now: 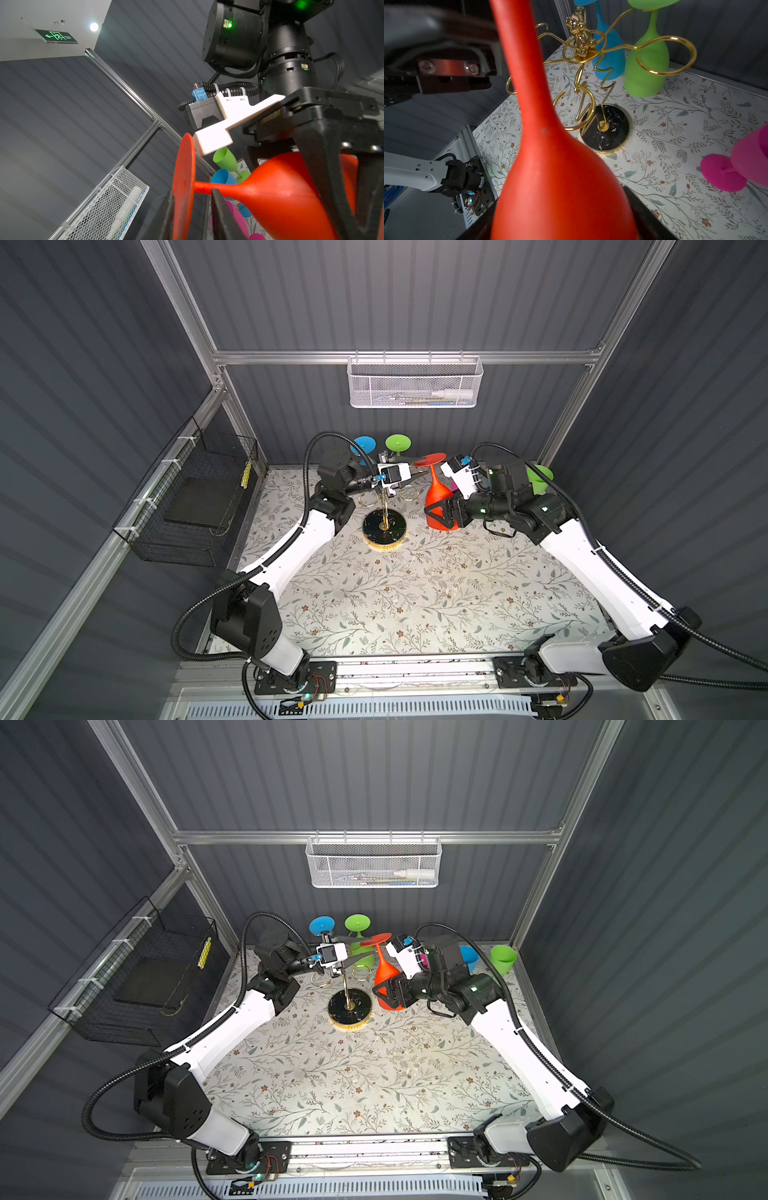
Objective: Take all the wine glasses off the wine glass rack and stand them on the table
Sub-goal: 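Open the left gripper and draw it back while the right gripper holds the glass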
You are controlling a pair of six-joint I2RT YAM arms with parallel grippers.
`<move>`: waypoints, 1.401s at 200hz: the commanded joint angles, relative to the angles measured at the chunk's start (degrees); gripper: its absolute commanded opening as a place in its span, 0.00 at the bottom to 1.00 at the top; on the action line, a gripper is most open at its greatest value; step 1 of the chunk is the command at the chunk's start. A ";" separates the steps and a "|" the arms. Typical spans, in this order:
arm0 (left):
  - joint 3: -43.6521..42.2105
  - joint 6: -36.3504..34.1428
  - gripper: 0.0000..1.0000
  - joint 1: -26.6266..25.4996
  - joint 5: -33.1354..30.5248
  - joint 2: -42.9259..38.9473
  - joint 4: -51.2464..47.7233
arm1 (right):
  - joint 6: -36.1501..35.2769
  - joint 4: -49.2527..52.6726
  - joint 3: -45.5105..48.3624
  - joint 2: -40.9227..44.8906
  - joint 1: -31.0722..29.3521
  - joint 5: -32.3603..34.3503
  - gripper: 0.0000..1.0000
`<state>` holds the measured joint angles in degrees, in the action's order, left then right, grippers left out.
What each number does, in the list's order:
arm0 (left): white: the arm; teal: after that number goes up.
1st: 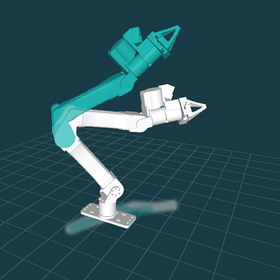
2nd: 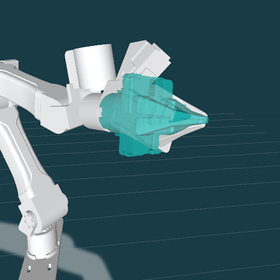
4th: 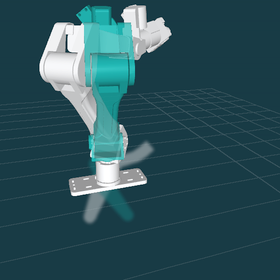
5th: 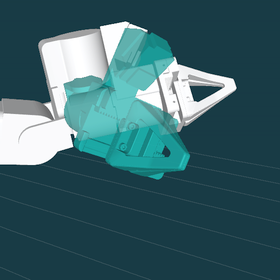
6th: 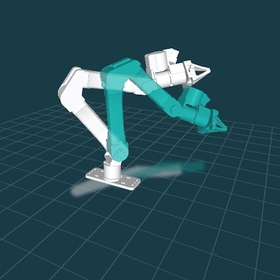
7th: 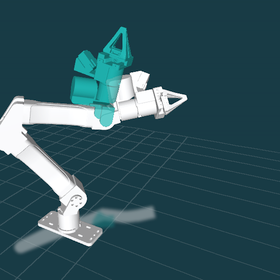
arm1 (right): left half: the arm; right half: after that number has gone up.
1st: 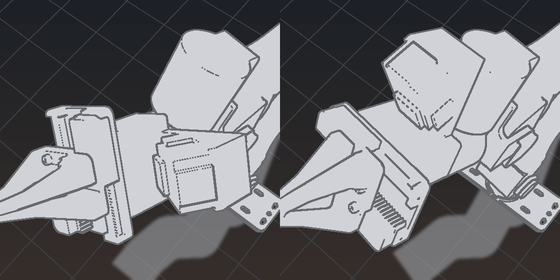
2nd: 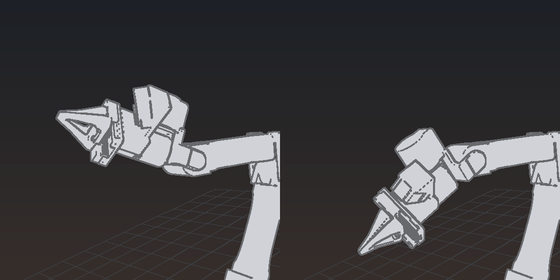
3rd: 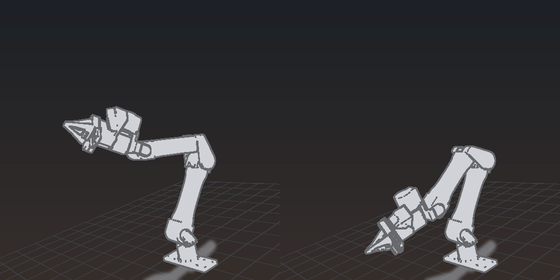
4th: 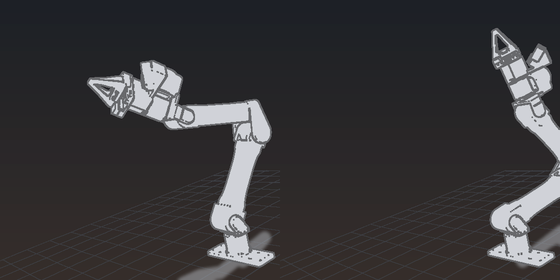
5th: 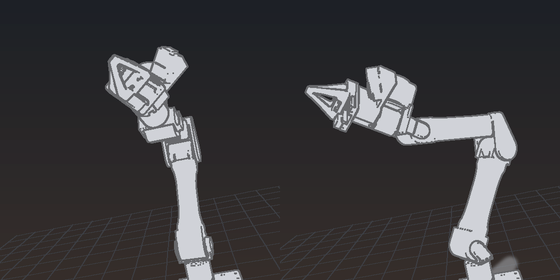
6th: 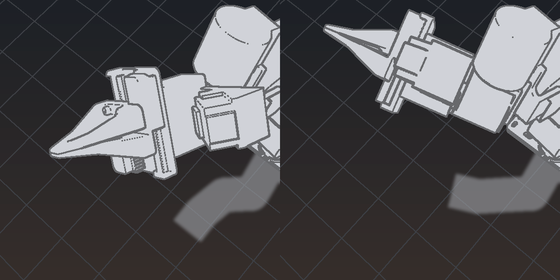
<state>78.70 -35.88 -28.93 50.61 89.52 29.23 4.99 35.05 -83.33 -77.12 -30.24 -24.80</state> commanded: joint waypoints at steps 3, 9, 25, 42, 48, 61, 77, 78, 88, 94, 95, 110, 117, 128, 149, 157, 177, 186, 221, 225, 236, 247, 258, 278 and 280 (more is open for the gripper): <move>1.81 -0.93 0.30 -0.35 0.10 -0.16 0.80 | 0.59 0.80 -1.91 -0.31 0.19 -1.75 0.51; 1.81 -0.80 0.30 -0.41 0.09 -0.29 0.95 | 0.61 0.74 -1.92 -0.31 0.10 -1.76 0.51; 1.65 -0.05 0.29 -0.43 -0.01 -0.29 1.87 | 0.70 0.75 -1.92 -0.31 0.09 -1.76 0.51; 1.55 0.18 0.22 -0.43 -0.07 -0.39 2.06 | 0.89 0.93 -2.01 -0.46 0.10 -1.88 0.52; 1.63 0.15 0.20 -0.43 -0.07 -0.35 1.97 | 1.00 1.04 -2.10 -0.56 0.09 -1.92 0.52; 1.64 0.10 0.17 -0.43 -0.16 -0.42 1.88 | 1.16 1.07 -2.10 -0.61 0.09 -2.10 0.53; 1.46 -0.05 0.15 -0.43 -0.48 -0.50 1.97 | 1.29 1.04 -2.10 -0.62 0.09 -2.01 0.55; 1.46 -0.06 0.15 -0.43 -0.49 -0.58 1.97 | 1.31 1.06 -2.14 -0.60 0.09 -2.01 0.55; 1.29 -0.23 0.10 -0.43 -0.86 -0.70 1.97 | 1.50 0.95 -2.10 -0.62 0.11 -2.05 0.58; 1.20 -0.40 0.04 -0.43 -1.10 -0.83 1.91 | 1.65 0.79 -2.02 -0.49 0.14 -1.94 0.61; 1.11 -0.45 0.03 -0.43 -1.11 -0.87 1.89 | 1.67 0.76 -2.01 -0.44 0.11 -1.89 0.62; 0.51 -1.11 0.00 -0.43 -2.16 -1.38 1.81 | 1.84 0.27 -1.67 -0.10 0.10 -1.88 0.66; -0.09 -1.12 0.00 -0.43 -2.62 -1.60 2.15 | 2.10 -0.12 -1.51 0.16 0.09 -2.11 0.69; -0.90 -0.82 0.00 -0.43 -3.39 -2.03 2.79 | 2.53 -0.88 -1.10 0.59 0.19 -2.43 0.74; -2.16 0.17 0.00 -0.43 -5.29 -2.70 2.60 | 3.70 -2.41 -0.47 1.42 0.36 -2.54 0.82; -2.67 0.57 0.00 -0.43 -6.17 -3.10 2.35 | 4.27 -3.32 -0.04 1.97 0.66 -2.67 0.84; -4.32 3.31 0.00 -0.43 -9.21 -4.27 2.32 | 6.54 -7.38 2.14 4.08 1.87 -4.21 0.88; -5.03 5.83 0.00 -0.43 -10.79 -4.98 2.53 | 8.07 -10.01 3.64 5.54 2.96 -5.72 0.89; -8.60 20.57 0.00 -0.42 -23.33 -7.77 3.41 | 18.19 -25.91 12.17 12.26 10.01 -13.93 0.93; -9.06 23.03 0.00 -0.43 -24.97 -7.97 3.85 | 19.59 -27.94 13.27 12.59 10.97 -14.72 0.93; -9.73 28.09 0.00 -0.42 -29.37 -8.74 3.42 | 22.88 -32.61 16.06 15.67 13.29 -16.03 0.93; -10.09 31.29 0.00 -0.43 -32.61 -9.83 1.24 | 25.01 -35.36 18.43 17.71 15.13 -16.03 0.93; -10.99 35.17 0.00 -0.43 -36.55 -11.07 0.39 | 25.94 -36.35 20.22 19.58 16.44 -15.06 0.92; -12.81 39.17 0.00 -0.43 -38.72 -12.81 0.13 | 27.22 -37.03 23.41 22.36 17.83 -12.48 0.89; -12.96 39.38 0.00 -0.43 -38.69 -12.92 0.12 | 27.23 -36.95 23.64 22.56 17.84 -12.06 0.89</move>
<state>67.31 -6.39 -29.21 19.40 79.61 29.34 27.68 3.92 -62.54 -57.14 -13.52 -37.32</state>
